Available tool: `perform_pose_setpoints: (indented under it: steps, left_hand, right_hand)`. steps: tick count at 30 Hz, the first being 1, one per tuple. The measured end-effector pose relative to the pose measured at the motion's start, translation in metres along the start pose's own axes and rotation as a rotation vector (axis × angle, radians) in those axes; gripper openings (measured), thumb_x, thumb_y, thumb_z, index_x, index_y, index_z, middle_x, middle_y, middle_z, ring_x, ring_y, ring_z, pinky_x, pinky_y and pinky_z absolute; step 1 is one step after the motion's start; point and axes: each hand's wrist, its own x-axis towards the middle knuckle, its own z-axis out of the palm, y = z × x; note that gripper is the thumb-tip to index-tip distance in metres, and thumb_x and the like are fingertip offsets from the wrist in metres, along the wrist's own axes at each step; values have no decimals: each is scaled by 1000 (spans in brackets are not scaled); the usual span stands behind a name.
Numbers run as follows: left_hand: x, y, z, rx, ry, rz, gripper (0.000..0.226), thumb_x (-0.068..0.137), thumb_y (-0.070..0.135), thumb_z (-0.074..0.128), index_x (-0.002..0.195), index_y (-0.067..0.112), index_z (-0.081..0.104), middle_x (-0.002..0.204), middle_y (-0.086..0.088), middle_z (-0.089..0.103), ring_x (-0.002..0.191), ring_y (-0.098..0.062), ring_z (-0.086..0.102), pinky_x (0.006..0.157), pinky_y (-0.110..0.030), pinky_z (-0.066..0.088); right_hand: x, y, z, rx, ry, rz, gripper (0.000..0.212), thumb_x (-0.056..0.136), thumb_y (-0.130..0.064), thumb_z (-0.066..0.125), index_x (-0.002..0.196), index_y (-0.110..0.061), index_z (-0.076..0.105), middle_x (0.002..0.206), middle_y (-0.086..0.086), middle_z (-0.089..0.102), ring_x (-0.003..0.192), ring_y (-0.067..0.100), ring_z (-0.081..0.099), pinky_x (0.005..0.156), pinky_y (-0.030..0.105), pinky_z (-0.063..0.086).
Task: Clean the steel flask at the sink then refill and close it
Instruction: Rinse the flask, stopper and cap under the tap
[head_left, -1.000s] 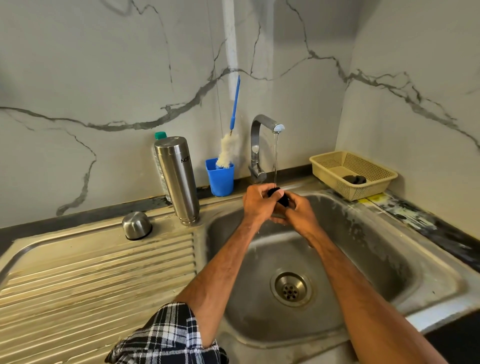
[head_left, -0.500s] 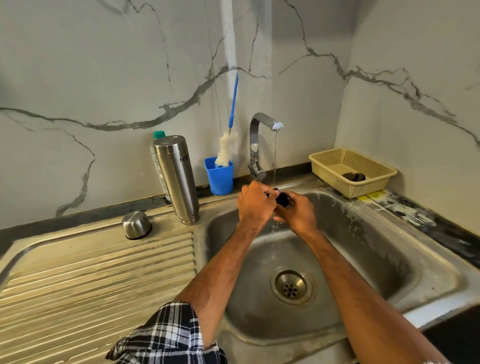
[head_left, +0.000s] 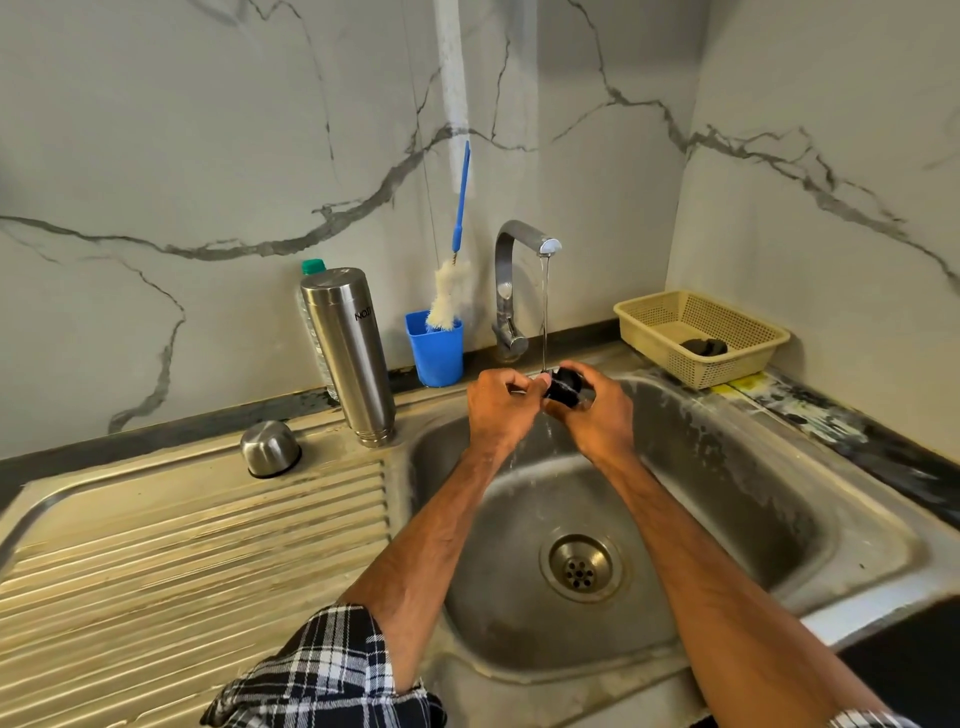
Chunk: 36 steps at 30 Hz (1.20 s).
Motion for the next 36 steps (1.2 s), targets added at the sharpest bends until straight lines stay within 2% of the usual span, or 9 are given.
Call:
perform_pose_setpoints:
  steps: [2, 6, 9, 15, 20, 26, 29, 33, 36]
  left_hand:
    - [2, 0, 2, -4, 8, -20, 20, 87, 31, 80, 72, 20, 71, 67, 1, 70, 62, -13, 67, 61, -23, 55]
    - [2, 5, 3, -21, 7, -52, 29, 86, 24, 81, 109, 16, 64, 100, 3, 70, 91, -11, 68, 79, -22, 58]
    - [3, 8, 5, 16, -48, -59, 40, 86, 19, 80, 120, 13, 60, 109, 0, 67, 97, -13, 66, 76, -15, 53]
    - [1, 8, -1, 102, -69, -21, 22, 83, 8, 79, 104, 9, 72, 99, -4, 72, 86, -9, 64, 71, -12, 50]
    - [1, 7, -6, 101, -59, 12, 20, 86, 14, 78, 105, 10, 75, 96, 0, 73, 86, -7, 64, 69, -8, 46]
    - [8, 6, -9, 1, -155, -61, 29, 106, 30, 52, 101, 11, 74, 91, -10, 73, 85, -25, 70, 82, -43, 60]
    - [7, 4, -12, -84, -123, -92, 33, 108, 29, 48, 103, 7, 71, 95, -18, 72, 84, -28, 69, 81, -45, 58]
    - [6, -1, -16, -104, -82, -125, 34, 108, 28, 47, 99, 2, 68, 87, -17, 67, 73, -19, 62, 65, -25, 53]
    - [6, -9, -18, -139, -81, -158, 33, 107, 29, 50, 99, 3, 68, 95, -21, 70, 80, -23, 64, 79, -42, 58]
  right_hand:
    - [0, 0, 1, -8, -13, -22, 53, 77, -14, 84, 126, -16, 64, 117, -2, 67, 106, 7, 56, 88, 17, 45]
    - [1, 2, 5, -10, -45, -19, 54, 82, -15, 81, 132, -13, 60, 126, 5, 66, 114, 15, 60, 91, 21, 46]
    - [2, 3, 4, -3, -53, 9, 57, 83, -15, 80, 135, -12, 57, 129, 6, 65, 114, 13, 58, 88, 18, 44]
    - [4, 7, 7, 53, -148, 25, 55, 82, -10, 80, 133, -15, 58, 127, 1, 64, 111, 6, 55, 79, 4, 39]
    - [4, 9, 11, 156, -175, 67, 48, 85, -14, 78, 129, -16, 61, 117, 0, 68, 103, 19, 67, 82, 39, 62]
    - [7, 10, 8, 337, -175, 197, 41, 92, -10, 70, 131, -12, 58, 124, 13, 66, 90, 22, 74, 66, 36, 63]
    - [7, 7, 7, 339, -142, 182, 44, 92, -13, 71, 133, -15, 58, 122, 10, 66, 88, 19, 75, 66, 35, 63]
    - [3, 5, 10, 305, -166, 155, 43, 91, -14, 71, 132, -14, 58, 125, 11, 64, 91, 19, 74, 61, 30, 62]
    - [3, 1, 12, 324, -125, 155, 44, 92, -15, 70, 135, -17, 57, 127, 8, 63, 97, 19, 72, 59, 26, 60]
